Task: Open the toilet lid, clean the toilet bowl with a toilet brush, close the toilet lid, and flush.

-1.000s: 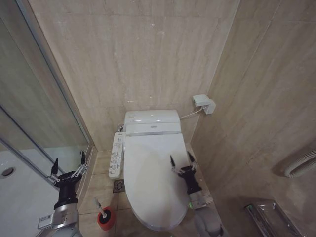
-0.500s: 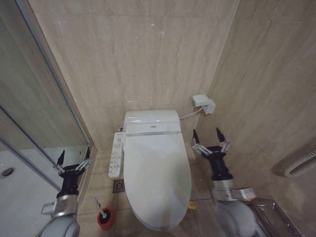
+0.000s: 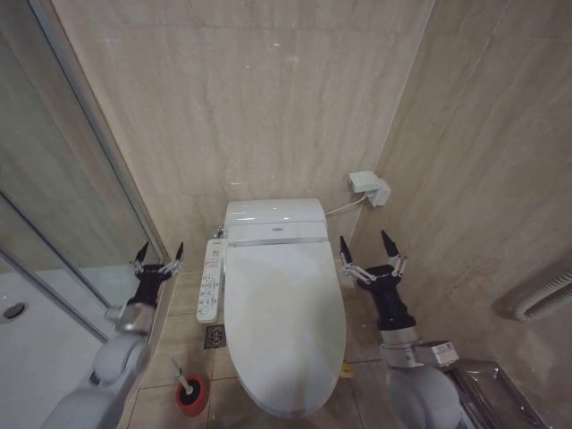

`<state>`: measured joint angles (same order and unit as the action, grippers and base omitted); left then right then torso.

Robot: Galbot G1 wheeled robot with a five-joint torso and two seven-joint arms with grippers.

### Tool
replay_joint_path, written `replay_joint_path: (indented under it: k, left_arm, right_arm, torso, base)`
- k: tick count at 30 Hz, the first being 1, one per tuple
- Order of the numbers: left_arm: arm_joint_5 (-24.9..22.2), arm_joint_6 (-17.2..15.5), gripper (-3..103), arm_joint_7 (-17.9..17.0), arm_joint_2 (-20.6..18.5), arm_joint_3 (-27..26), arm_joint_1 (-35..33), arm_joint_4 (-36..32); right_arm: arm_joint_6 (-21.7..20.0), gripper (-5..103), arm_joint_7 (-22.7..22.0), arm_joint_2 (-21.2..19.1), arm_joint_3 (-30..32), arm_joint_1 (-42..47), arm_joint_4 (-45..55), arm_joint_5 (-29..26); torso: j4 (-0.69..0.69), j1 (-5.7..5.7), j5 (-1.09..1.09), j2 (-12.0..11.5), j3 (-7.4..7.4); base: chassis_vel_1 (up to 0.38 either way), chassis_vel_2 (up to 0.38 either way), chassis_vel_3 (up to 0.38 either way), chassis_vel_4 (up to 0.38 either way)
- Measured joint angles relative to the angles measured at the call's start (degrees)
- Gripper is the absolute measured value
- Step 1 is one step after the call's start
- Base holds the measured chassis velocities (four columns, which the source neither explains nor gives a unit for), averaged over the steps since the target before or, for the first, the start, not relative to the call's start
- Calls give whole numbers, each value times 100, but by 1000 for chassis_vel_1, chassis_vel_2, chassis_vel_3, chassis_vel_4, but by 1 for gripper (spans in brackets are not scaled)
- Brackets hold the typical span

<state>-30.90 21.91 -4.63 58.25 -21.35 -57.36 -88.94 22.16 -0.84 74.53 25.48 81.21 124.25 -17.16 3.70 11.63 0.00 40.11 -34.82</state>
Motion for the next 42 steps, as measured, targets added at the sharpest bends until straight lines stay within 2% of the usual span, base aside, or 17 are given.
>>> replay_joint_path:
  k: [3,11,20,30,31,34,38,40,42]
  left_arm:
    - [-9,18,100,-95,104,266,437,338]
    - [-3,-82,100,-133,118,383,670,178]
    - [-4,-106,100,-139,-55,380,675,109]
    - [0,-105,100,-134,-33,353,610,112]
    - [3,-104,100,-132,-18,364,606,120]
    - [10,-93,100,-120,-5,401,611,157]
    - [-11,26,100,16,-12,545,733,372]
    - [-63,140,100,138,-24,626,825,519]
    - [-241,462,100,568,-59,785,1067,934]
  right_arm:
    - [46,100,33,140,-20,17,-32,-7]
    - [104,100,119,340,-11,47,-119,-9]
    - [139,100,159,462,-66,-51,-207,3]
    - [257,100,192,492,-58,-136,-378,87]
    - [278,100,214,499,-61,-136,-378,88]
    - [293,100,227,517,-62,-140,-387,87]
    - [323,100,257,540,-63,-142,-421,86]
    - [330,100,268,562,-57,-144,-439,86]
    - [337,100,277,598,-50,-150,-467,86]
  torso:
    - [0,1,0,0,0]
    - [-3,-1,2,0,1]
    - [-4,-2,2,1,2]
    - [-5,1,3,0,0]
    - [0,3,0,0,-1]
    - [1,6,2,-2,-2]
    - [-7,2,2,-1,-1]
    - [-5,-1,2,-1,1]
    - [-2,-3,3,1,2]
  base:
    - [0,0,0,0]
    - [0,0,0,0]
    - [-23,24,24,-27]
    - [-170,172,173,-185]
    - [-194,166,194,-172]
    - [-175,121,95,-141]
    - [-10,28,6,10]
    - [50,-40,12,46]
    - [59,-66,-53,49]
